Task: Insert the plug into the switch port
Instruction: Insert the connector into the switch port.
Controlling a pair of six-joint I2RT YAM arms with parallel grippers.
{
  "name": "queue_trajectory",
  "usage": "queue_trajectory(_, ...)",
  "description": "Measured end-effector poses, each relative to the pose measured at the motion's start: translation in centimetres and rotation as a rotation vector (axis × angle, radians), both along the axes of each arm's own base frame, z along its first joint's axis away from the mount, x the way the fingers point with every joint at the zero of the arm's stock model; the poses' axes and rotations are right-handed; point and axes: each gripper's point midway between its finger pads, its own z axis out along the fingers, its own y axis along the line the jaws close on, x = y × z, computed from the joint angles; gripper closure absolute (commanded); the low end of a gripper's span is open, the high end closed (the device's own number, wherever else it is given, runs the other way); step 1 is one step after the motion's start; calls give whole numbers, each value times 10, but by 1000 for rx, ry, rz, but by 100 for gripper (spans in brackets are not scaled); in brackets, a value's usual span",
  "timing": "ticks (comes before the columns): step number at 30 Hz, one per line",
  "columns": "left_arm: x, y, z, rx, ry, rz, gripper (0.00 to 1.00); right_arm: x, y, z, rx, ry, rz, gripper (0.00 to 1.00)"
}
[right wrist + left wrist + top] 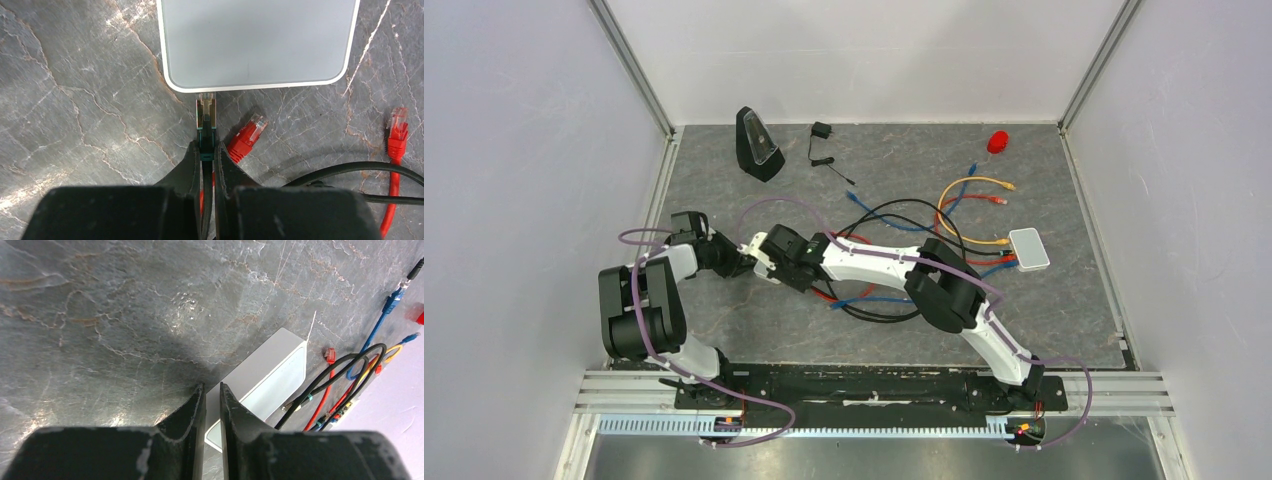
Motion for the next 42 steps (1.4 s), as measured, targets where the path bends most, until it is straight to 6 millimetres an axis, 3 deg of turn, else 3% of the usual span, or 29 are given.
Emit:
queue_trajectory(17, -1, -5, -1, -33, -23, -2, 82, 4, -6, 1, -69, -68, -12, 100)
queue_trajectory(42, -6, -11, -2, -84, -27, 31, 84, -8, -5, 0, -97, -53, 30, 100)
